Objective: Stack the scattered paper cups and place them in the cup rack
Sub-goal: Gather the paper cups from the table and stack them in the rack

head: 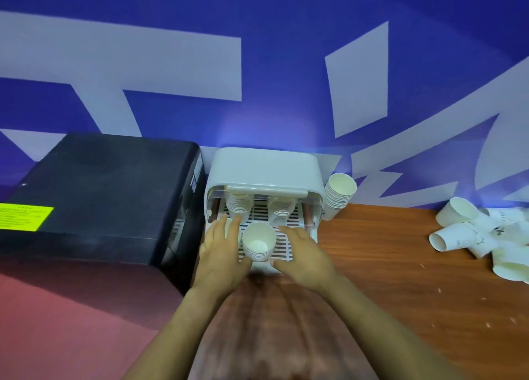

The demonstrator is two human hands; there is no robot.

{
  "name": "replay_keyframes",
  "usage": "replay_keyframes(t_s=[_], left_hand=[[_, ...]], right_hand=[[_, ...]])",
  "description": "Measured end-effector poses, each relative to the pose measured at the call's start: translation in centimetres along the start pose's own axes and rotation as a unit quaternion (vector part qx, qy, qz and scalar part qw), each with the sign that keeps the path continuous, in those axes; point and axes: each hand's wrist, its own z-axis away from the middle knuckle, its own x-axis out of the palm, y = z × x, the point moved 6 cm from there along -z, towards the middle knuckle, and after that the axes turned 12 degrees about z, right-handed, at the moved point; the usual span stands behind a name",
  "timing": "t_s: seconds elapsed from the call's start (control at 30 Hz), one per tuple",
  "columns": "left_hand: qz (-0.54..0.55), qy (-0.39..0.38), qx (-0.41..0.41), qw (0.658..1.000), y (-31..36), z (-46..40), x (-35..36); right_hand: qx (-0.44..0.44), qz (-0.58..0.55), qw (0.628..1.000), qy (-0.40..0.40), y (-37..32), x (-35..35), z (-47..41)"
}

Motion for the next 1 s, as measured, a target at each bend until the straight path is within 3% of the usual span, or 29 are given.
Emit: replay_keyframes(t_s=[0.3, 0.43, 0.7, 0.87, 1.0], left_hand=[[0.041, -0.036, 0.080, 0.995, 6.3, 2.1, 4.3], [0.043, -0.107, 0.080, 0.990, 8.2, 3.0, 6.9], [0.021, -0.136, 0.072, 0.988, 11.5, 3.9, 10.2], [0.011, -0.132, 0.071, 0.989, 16.8, 3.8, 14.5], [0.003, -0.141, 0.055, 0.988, 22.1, 4.6, 20.1]], right_hand=[[0.075, 0.025, 0.997, -0.026, 6.9, -1.8, 6.9], [0.107, 0.023, 0.994, -0.001, 9.7, -3.8, 8.9], [0.118, -0.011, 0.993, 0.014, 14.8, -4.6, 11.2], [0.105, -0.025, 0.993, 0.037, 21.5, -6.8, 12.4], [0.101, -0.023, 0.995, 0.011, 29.1, -7.9, 14.3]])
